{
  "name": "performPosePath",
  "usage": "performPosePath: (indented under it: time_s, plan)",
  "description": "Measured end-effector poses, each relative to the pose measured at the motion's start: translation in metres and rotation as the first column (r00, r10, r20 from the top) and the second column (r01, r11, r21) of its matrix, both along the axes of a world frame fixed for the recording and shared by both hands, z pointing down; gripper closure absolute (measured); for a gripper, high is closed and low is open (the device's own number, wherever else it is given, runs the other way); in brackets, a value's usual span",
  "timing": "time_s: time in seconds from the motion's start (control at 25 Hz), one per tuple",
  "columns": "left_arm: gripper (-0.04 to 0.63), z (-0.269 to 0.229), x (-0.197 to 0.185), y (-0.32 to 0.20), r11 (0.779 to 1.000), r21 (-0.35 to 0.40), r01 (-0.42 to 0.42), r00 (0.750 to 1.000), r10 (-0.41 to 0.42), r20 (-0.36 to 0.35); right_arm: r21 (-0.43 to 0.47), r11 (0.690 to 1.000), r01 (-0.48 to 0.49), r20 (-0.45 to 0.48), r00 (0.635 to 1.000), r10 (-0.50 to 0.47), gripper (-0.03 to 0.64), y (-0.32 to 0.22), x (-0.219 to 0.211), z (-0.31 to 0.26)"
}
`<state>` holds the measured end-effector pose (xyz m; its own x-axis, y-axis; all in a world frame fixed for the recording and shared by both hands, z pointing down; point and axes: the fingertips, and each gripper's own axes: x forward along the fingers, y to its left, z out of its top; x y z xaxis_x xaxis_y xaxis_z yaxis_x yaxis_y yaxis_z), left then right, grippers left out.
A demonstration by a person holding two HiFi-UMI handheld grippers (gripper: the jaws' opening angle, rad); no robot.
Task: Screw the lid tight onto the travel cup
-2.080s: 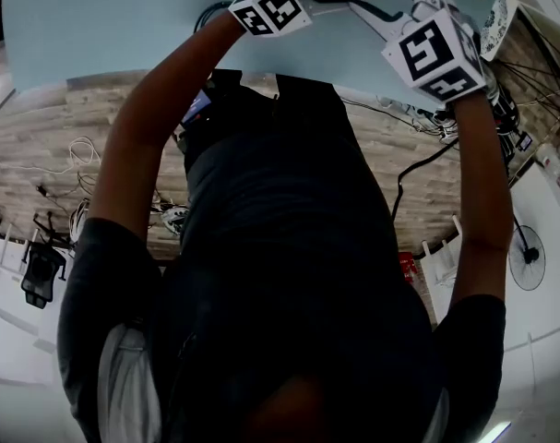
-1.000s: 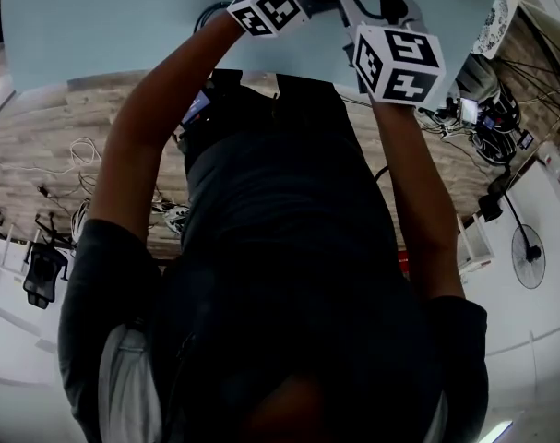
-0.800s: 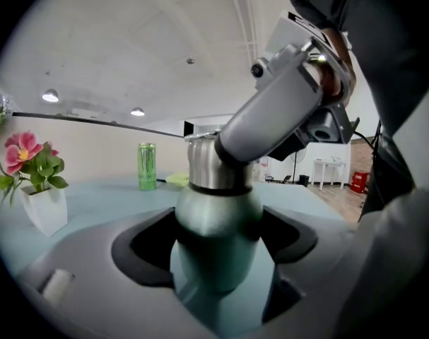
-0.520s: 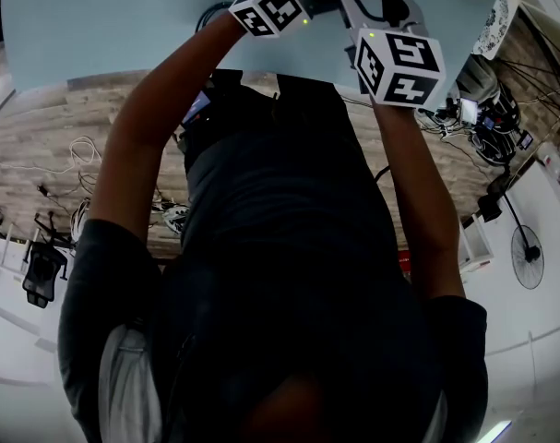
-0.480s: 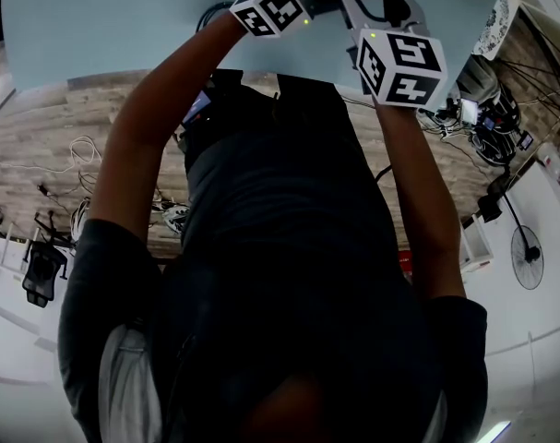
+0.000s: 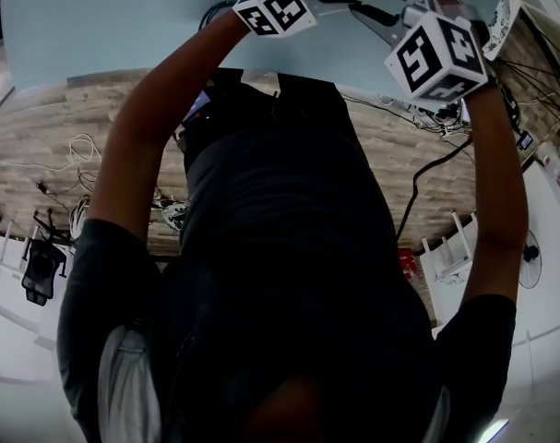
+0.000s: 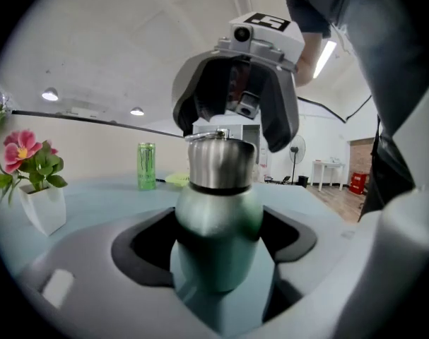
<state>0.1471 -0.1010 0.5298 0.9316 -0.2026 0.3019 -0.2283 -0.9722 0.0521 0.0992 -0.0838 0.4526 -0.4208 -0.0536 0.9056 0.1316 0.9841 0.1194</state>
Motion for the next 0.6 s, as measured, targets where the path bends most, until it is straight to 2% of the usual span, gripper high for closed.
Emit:
performPosePath:
  time_s: [0.04,0.12,0.2,0.28,0.36,0.44,0.52,0.6]
  plan:
    - [0.184,0.000,0.001,0.001,1.000,0.001,0.000,1.000,0.000,0.000,0.008,0.993,0.114,-0.050,0.992,-0.113,0.360,0.004,0.002,0.004]
    - [0.183,0.000,0.001,0.001,1.000,0.004,0.000,1.000,0.000,0.000,0.011,0.959,0.284,-0.121,0.952,-0.280,0.360,0.007,0.004,0.011]
    - [0.183,-0.001,0.000,0.000,1.000,0.004,0.001,1.000,-0.001,0.000,0.006,0.926,0.378,-0.154,0.915,-0.373,0.360,0.005,0.004,0.015]
    - [0.183,0.000,0.000,-0.001,1.000,0.002,0.001,1.000,-0.001,0.000,-0.007,0.912,0.411,-0.152,0.901,-0.407,0.360,0.003,0.003,0.017]
    - [0.183,0.000,0.000,-0.001,1.000,0.002,0.000,1.000,0.000,0.000,-0.029,0.923,0.383,-0.120,0.916,-0.383,0.364,0.002,0.003,0.016]
    - [0.183,0.000,0.001,-0.001,1.000,0.003,0.000,1.000,0.000,0.000,-0.051,0.955,0.293,-0.070,0.952,-0.296,0.365,0.000,0.004,0.015]
    - [0.183,-0.001,0.000,0.000,1.000,0.004,0.000,1.000,0.000,0.000,-0.065,0.986,0.156,-0.013,0.988,-0.157,0.366,-0.003,0.001,0.013]
    - [0.183,-0.001,-0.002,0.000,1.000,0.004,0.000,1.000,0.000,-0.001,-0.071,0.997,-0.023,0.056,0.998,0.027,0.368,-0.010,-0.007,0.008]
